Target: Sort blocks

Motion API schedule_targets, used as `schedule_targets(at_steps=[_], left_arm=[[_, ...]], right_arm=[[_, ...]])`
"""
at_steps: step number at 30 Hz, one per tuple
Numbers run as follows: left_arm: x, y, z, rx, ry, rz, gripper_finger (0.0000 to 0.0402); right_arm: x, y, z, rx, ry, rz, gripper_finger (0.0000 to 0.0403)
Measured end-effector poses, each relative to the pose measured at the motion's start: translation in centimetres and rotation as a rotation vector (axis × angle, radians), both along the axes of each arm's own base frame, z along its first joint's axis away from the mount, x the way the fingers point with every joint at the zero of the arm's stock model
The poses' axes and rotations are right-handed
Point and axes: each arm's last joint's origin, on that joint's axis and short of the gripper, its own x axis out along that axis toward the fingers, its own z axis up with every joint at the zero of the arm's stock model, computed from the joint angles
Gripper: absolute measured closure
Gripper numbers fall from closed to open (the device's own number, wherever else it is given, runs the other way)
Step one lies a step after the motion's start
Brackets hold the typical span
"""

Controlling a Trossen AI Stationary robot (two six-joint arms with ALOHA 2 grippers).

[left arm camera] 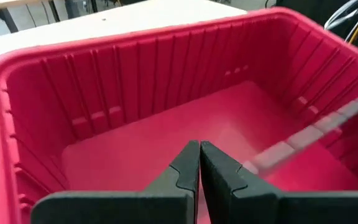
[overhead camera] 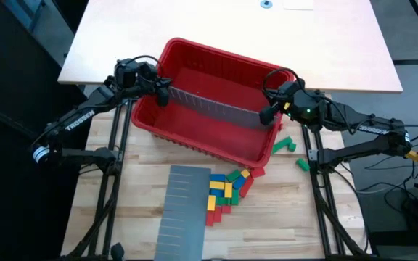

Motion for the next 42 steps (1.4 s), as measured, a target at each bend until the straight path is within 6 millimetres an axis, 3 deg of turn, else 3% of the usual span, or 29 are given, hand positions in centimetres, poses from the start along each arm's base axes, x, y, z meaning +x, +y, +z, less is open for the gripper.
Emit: schedule_targets(at_steps=[8, 22, 35, 42], left_arm=[[0.5, 0.5, 0.4, 0.03, -0.065, -0.015, 0.0402], [-0.4, -0.8, 2.8, 0.093, -0.204, -0.072, 0.0402], [-1.6, -3.1, 4.3, 0.091, -0.283, -0.318, 0.0402], [-2.9, -5.3, 3.9, -0.061, -0.243, -0.42, 0.0402]], right_arm=[[0.0, 0.0, 0.0, 0.0, 0.0, 0.001, 0.0403], [0.0, 0.0, 0.0, 0.01, -0.011, -0.003, 0.0403], [0.5, 0.2, 1.0, 0.003, -0.107, 0.132, 0.0403], [0.5, 0.2, 1.0, 0.001, -0.114, 0.136, 0.0403]])
